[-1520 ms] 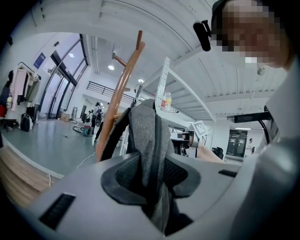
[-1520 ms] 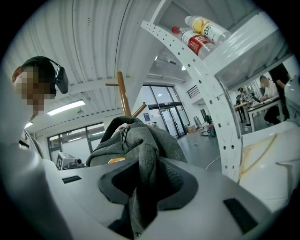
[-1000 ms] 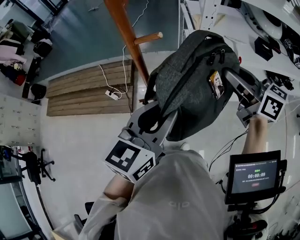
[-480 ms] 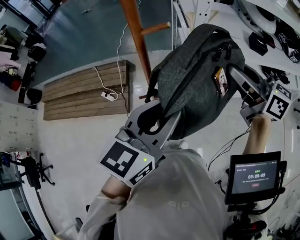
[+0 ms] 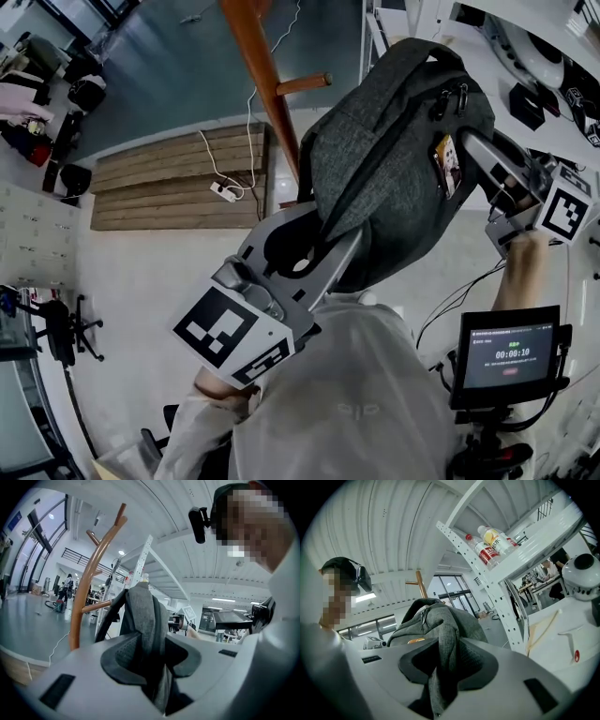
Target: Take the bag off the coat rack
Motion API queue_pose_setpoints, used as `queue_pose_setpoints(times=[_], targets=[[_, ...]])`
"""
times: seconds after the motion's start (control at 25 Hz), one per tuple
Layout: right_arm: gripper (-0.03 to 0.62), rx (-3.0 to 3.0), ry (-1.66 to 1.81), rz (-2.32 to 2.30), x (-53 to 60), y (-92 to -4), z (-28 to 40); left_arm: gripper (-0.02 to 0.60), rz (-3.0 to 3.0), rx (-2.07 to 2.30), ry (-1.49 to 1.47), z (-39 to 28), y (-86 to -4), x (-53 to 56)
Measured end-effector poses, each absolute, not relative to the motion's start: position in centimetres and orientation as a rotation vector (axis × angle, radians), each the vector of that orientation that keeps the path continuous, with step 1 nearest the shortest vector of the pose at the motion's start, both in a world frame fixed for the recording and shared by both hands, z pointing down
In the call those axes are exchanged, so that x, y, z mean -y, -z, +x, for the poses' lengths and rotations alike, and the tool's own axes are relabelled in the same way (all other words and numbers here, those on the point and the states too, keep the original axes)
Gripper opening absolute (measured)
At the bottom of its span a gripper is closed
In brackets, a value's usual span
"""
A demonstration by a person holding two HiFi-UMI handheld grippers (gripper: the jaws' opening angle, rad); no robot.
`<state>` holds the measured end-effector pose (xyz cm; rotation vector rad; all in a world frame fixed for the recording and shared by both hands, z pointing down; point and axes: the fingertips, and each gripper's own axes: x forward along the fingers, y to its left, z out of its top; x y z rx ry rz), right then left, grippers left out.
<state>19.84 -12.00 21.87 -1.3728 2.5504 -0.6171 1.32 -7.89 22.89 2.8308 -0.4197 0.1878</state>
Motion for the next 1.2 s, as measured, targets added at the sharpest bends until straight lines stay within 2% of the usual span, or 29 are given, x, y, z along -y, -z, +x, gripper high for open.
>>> queue_pose_setpoints(times=[0.64, 0.92, 1.2], targets=[[0.114, -2.676, 0.665, -1.056, 12.4, -18.2, 12.8, 0.113, 2.809, 0.462, -0.147, -4.3, -18.2, 5.5], [0.114, -2.710, 0.709, -0.929, 12.4, -17.8, 9.0, 0.112, 2.755, 0.577, -0.142, -7.9, -18.8, 4.8], [0.114, -2.711, 0.815, -0.891, 12.9, -21.3, 4.5, 0.112, 2.665, 0.678, -0.138, -12.1, -21.3, 3.8]])
